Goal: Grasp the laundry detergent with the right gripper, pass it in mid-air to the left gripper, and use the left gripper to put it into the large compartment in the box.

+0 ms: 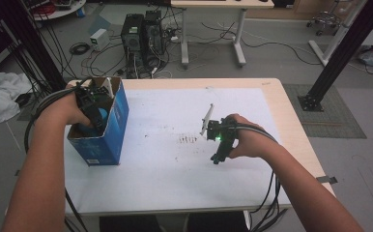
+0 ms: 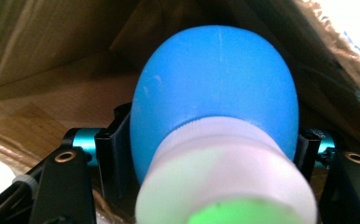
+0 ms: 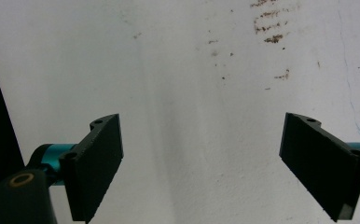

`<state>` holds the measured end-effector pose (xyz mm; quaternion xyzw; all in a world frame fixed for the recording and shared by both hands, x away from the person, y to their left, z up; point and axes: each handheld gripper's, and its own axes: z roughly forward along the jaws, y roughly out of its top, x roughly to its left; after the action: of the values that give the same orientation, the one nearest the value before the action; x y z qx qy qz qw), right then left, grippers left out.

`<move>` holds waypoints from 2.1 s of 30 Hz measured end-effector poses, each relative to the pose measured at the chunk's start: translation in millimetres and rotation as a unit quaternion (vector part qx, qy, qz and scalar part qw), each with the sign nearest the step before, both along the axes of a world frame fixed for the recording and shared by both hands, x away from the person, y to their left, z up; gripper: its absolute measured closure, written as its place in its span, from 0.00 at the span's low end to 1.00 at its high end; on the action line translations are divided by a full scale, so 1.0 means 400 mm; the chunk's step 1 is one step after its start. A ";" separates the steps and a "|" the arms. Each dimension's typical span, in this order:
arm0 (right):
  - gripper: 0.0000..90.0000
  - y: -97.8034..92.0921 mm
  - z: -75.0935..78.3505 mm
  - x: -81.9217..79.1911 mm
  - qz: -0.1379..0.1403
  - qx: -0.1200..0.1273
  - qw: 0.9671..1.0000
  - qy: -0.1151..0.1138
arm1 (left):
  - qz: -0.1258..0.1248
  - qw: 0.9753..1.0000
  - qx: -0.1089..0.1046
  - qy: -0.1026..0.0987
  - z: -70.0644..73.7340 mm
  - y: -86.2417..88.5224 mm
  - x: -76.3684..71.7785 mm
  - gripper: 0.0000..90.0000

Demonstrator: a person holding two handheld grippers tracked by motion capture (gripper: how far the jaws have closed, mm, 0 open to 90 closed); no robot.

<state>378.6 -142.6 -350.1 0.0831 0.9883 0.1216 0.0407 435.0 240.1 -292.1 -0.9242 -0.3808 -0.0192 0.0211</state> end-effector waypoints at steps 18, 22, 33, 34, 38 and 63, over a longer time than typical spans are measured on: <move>0.14 -0.008 0.001 0.007 -0.006 0.006 1.000 0.001 | -0.002 1.000 -0.011 -0.005 0.048 0.000 -0.012 0.31; 0.14 -0.009 0.000 0.007 -0.006 0.006 1.000 0.000 | -0.008 1.000 -0.012 -0.008 0.064 0.001 -0.016 0.30; 0.14 -0.020 0.004 0.011 -0.012 0.008 1.000 0.002 | -0.014 0.999 -0.008 -0.034 0.118 -0.008 -0.040 0.22; 0.14 -0.021 0.004 0.011 -0.013 0.009 1.000 0.002 | -0.014 0.999 -0.008 -0.034 0.118 -0.008 -0.040 0.22; 0.14 -0.023 0.002 0.015 -0.016 0.007 1.000 0.005 | -0.025 0.999 -0.002 -0.042 0.152 -0.015 -0.053 0.19; 0.14 -0.035 0.030 0.026 -0.025 -0.001 1.000 0.010 | -0.105 0.993 -0.026 -0.048 0.224 -0.124 -0.088 0.10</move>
<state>388.9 -156.5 -338.1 0.1089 0.9864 0.1183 0.0341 399.8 190.5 -202.4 -0.9574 -0.2826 -0.0554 -0.0228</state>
